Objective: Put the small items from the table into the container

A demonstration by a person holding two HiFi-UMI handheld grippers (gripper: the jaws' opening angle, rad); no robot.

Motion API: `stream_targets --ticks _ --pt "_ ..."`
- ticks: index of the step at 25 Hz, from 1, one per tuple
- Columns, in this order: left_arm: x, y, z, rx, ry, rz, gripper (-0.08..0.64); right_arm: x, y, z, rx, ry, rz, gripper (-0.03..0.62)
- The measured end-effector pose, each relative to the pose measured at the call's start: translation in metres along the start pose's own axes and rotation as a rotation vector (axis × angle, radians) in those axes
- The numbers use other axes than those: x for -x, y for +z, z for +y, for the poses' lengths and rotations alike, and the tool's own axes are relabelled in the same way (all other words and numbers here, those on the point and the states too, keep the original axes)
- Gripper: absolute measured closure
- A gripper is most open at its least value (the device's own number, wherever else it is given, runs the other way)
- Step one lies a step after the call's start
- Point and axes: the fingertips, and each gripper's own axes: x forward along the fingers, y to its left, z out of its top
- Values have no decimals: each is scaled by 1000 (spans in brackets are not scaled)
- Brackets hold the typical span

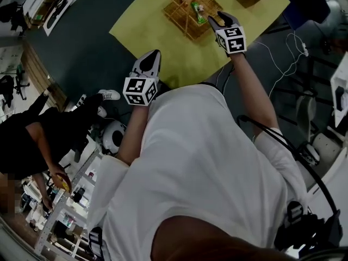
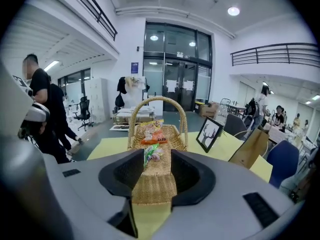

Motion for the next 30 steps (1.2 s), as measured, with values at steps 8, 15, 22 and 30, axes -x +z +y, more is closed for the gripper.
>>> stream_targets --ticks 8,15,22,30 --pt "-28 9 -1 -7 -59 -7 551 46 14 13 -133 42 -115 516" --pt "-22 13 15 -10 -77 0 551 87 33 51 -251 83 -208 577" --pt "-10 30 13 -75 -181 -29 551 109 47 120 -258 133 -258 578" --pt "5 29 26 -118 -256 -31 552 121 30 134 -289 44 -234 578"
